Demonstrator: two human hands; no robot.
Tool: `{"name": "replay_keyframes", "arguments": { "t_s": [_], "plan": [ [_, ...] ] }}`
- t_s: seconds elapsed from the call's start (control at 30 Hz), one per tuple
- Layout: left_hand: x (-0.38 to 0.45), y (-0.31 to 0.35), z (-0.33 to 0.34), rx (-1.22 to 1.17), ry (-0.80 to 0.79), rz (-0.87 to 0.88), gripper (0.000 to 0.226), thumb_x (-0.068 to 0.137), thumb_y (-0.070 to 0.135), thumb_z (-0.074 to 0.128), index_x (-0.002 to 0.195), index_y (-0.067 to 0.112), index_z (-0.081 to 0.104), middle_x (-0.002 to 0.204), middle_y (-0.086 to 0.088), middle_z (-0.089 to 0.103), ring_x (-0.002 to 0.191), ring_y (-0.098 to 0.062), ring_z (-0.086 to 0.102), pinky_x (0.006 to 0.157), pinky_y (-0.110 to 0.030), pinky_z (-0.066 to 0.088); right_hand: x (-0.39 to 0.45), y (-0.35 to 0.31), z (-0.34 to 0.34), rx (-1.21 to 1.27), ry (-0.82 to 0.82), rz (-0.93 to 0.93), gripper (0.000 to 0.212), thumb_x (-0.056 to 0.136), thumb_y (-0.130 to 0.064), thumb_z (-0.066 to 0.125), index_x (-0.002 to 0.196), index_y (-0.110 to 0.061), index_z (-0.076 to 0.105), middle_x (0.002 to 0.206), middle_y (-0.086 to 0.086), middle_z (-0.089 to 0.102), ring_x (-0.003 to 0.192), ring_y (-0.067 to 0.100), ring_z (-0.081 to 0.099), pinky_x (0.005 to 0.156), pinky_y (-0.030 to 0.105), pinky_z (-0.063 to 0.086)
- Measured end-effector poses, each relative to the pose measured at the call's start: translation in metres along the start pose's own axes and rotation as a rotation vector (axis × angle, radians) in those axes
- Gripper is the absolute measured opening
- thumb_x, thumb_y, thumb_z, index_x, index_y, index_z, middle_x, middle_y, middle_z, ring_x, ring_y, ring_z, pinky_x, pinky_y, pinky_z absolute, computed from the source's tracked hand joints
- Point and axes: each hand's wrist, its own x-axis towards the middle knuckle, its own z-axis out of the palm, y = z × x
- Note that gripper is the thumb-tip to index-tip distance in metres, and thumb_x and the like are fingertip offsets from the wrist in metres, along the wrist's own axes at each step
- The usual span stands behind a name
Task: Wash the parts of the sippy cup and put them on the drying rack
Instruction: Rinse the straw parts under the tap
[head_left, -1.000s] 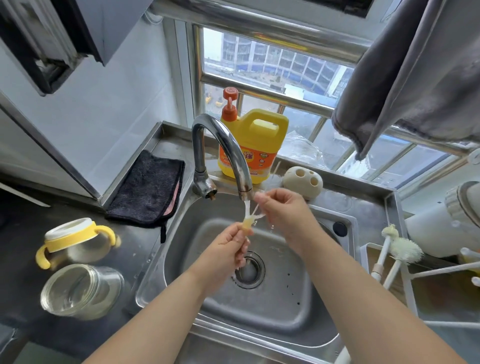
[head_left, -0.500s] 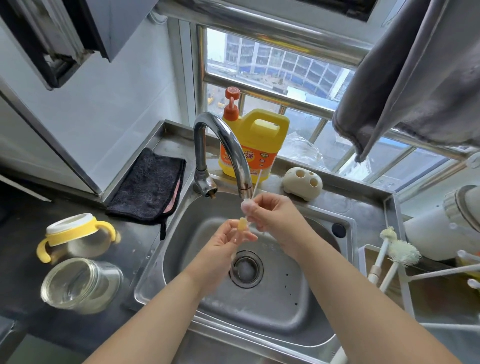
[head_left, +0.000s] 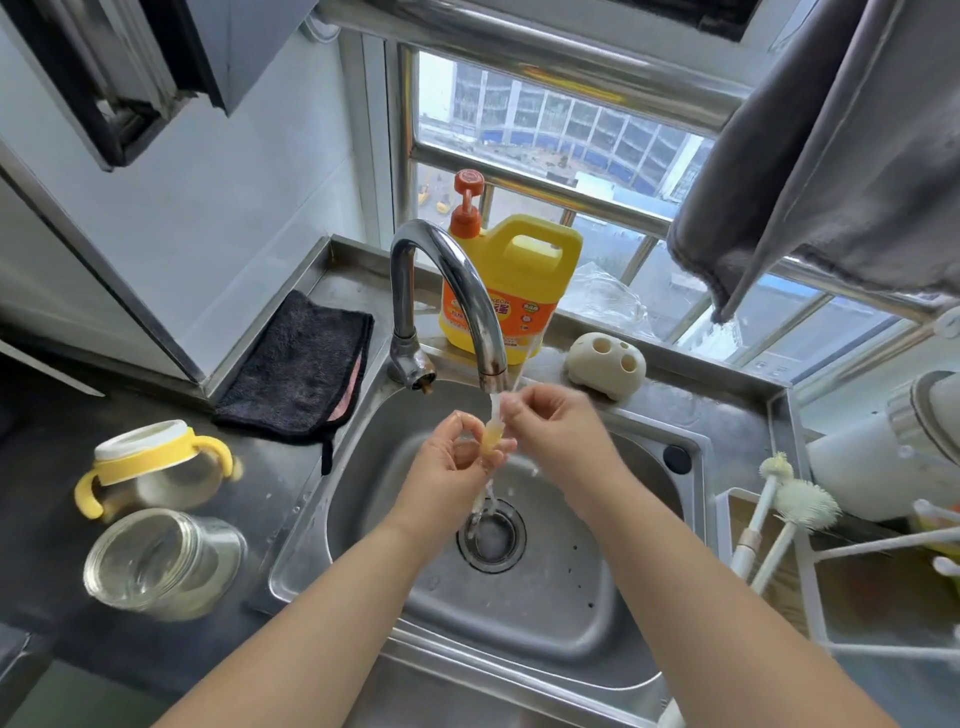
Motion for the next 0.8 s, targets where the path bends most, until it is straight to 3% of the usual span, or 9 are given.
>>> {"name": "replay_keyframes", "arguments": {
  "t_s": [0.07, 0.13, 0.2, 0.27, 0.33, 0.47, 0.63, 0.8],
  "plan": [
    [-0.002, 0.002, 0.003, -0.027, 0.033, 0.013, 0.022, 0.086, -0.001, 0.064, 0.079, 0.010, 0.046, 0.065, 0.000, 0.069, 0.067, -0.015, 0.061, 0.070, -0.028, 0.047, -0.002, 0.003, 0.003, -0.112, -0.032, 0.015, 0.024, 0.091, -0.020, 0.060, 0.074, -0.003, 0.063, 0.063, 0.003, 0.057, 0.059, 0.011, 0.049, 0.060, 0.028, 0.044],
    [-0.002, 0.005, 0.003, -0.037, 0.045, 0.012, 0.022, 0.084, -0.003, 0.065, 0.079, 0.006, 0.046, 0.064, -0.002, 0.068, 0.061, -0.016, 0.061, 0.064, -0.026, 0.051, 0.000, -0.001, -0.004, -0.020, 0.025, -0.015, 0.022, 0.092, -0.019, 0.060, 0.075, -0.007, 0.064, 0.060, -0.001, 0.056, 0.057, 0.010, 0.047, 0.058, 0.024, 0.041],
    [-0.002, 0.005, 0.000, 0.071, 0.018, 0.002, 0.014, 0.090, 0.010, 0.062, 0.085, 0.004, 0.050, 0.061, 0.005, 0.060, 0.056, -0.011, 0.052, 0.056, -0.021, 0.046, 0.003, -0.004, -0.010, 0.087, 0.084, -0.034, 0.019, 0.093, -0.019, 0.060, 0.079, -0.007, 0.066, 0.055, -0.008, 0.057, 0.051, 0.006, 0.046, 0.054, 0.020, 0.039],
    [-0.002, 0.001, -0.001, 0.176, -0.019, -0.044, 0.024, 0.098, 0.028, 0.049, 0.099, 0.006, 0.058, 0.059, 0.015, 0.047, 0.056, -0.005, 0.041, 0.055, -0.017, 0.037, 0.003, -0.001, -0.006, 0.074, 0.053, 0.001, 0.019, 0.093, -0.017, 0.058, 0.080, -0.007, 0.066, 0.054, -0.008, 0.058, 0.047, 0.001, 0.047, 0.055, 0.019, 0.039],
    [-0.003, -0.002, -0.002, 0.073, -0.049, -0.120, 0.030, 0.101, 0.030, 0.040, 0.110, 0.011, 0.063, 0.062, 0.014, 0.044, 0.058, -0.005, 0.039, 0.059, -0.019, 0.034, 0.001, 0.005, 0.000, 0.054, 0.013, 0.055, 0.020, 0.094, -0.016, 0.058, 0.077, -0.010, 0.067, 0.055, -0.007, 0.058, 0.047, 0.001, 0.047, 0.057, 0.022, 0.040],
    [-0.004, -0.001, -0.009, -0.048, -0.066, -0.119, 0.017, 0.093, 0.014, 0.056, 0.107, 0.010, 0.065, 0.080, 0.000, 0.056, 0.072, -0.010, 0.055, 0.073, -0.027, 0.051, 0.002, 0.010, -0.001, 0.209, 0.083, 0.080, 0.017, 0.094, -0.015, 0.058, 0.082, -0.009, 0.069, 0.058, -0.004, 0.055, 0.049, 0.004, 0.044, 0.053, 0.020, 0.038],
    [-0.004, -0.001, -0.017, -0.020, -0.023, -0.166, 0.022, 0.077, 0.002, 0.072, 0.097, 0.002, 0.065, 0.086, -0.011, 0.063, 0.078, -0.021, 0.063, 0.077, -0.032, 0.056, 0.000, 0.008, 0.003, 0.104, -0.015, 0.072, 0.021, 0.095, -0.016, 0.055, 0.077, -0.012, 0.065, 0.061, 0.000, 0.056, 0.051, 0.007, 0.045, 0.056, 0.023, 0.040],
    [-0.002, 0.000, -0.016, 0.147, -0.049, -0.185, 0.015, 0.081, 0.000, 0.070, 0.097, 0.001, 0.070, 0.081, -0.003, 0.069, 0.071, -0.009, 0.063, 0.070, -0.018, 0.053, 0.001, 0.011, -0.009, 0.223, 0.058, 0.077, 0.022, 0.097, -0.013, 0.052, 0.079, -0.013, 0.065, 0.063, 0.001, 0.056, 0.048, 0.004, 0.046, 0.051, 0.017, 0.039]
  ]
}}
